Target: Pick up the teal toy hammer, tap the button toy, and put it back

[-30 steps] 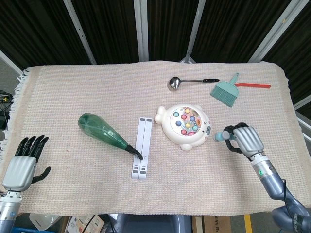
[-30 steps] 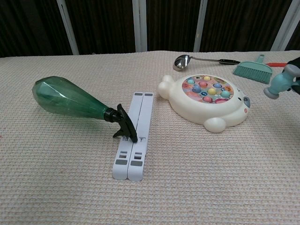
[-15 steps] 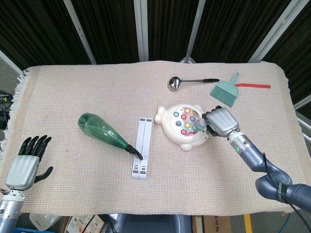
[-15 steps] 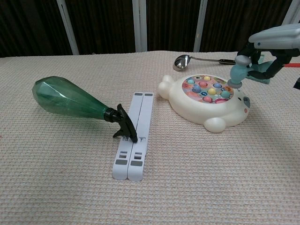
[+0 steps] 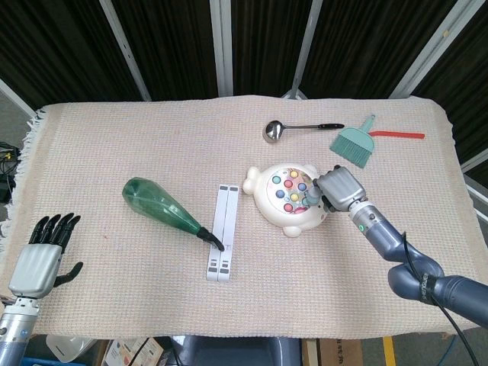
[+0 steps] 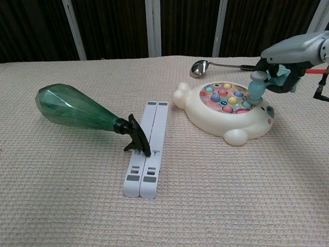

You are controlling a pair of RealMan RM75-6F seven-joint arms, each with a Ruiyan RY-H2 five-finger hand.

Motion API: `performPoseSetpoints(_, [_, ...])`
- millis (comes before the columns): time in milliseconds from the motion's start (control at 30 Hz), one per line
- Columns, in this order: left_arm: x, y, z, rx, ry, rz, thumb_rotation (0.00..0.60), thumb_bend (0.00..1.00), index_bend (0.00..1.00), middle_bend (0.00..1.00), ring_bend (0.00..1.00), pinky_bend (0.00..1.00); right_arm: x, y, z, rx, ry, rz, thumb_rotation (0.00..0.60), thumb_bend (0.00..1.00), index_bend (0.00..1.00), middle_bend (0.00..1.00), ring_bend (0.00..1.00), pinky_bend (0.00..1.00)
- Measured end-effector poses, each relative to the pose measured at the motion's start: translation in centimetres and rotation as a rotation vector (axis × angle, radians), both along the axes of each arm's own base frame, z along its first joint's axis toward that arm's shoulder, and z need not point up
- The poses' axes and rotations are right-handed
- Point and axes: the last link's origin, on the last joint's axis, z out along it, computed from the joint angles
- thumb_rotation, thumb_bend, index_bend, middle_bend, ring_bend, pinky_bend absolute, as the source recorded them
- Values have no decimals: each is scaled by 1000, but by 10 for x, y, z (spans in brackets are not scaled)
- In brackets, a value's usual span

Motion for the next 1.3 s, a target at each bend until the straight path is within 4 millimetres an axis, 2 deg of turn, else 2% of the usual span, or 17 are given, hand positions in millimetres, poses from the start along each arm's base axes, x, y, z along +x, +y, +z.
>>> performPoseSetpoints(233, [-2,0,0,0,-1,8,600,261,0,19,0,0,2,-1,-9,17,29,1,600,847,1000,850,657,312])
performPoseSetpoints(400, [-4,0,0,5,-5,11,600,261,0,19,0,0,8,0,-8,7,30,8,600,847,1000,850,658,313])
performPoseSetpoints(667, [-7,1,-1,4,-12,15,600,261,0,19,0,0,32,-2,4,-8,15,36,600,847,1000,850,659,311])
performPoseSetpoints(967, [-11,2,-3,-3,-14,29,600,261,0,19,0,0,52,-11,-8,13,39,46,600,847,1000,852,661,310])
performPoseSetpoints(1300, [-14,4,-5,-13,-13,40,600,261,0,19,0,0,45,-18,-23,30,92,9,600,848,1000,856,665,311])
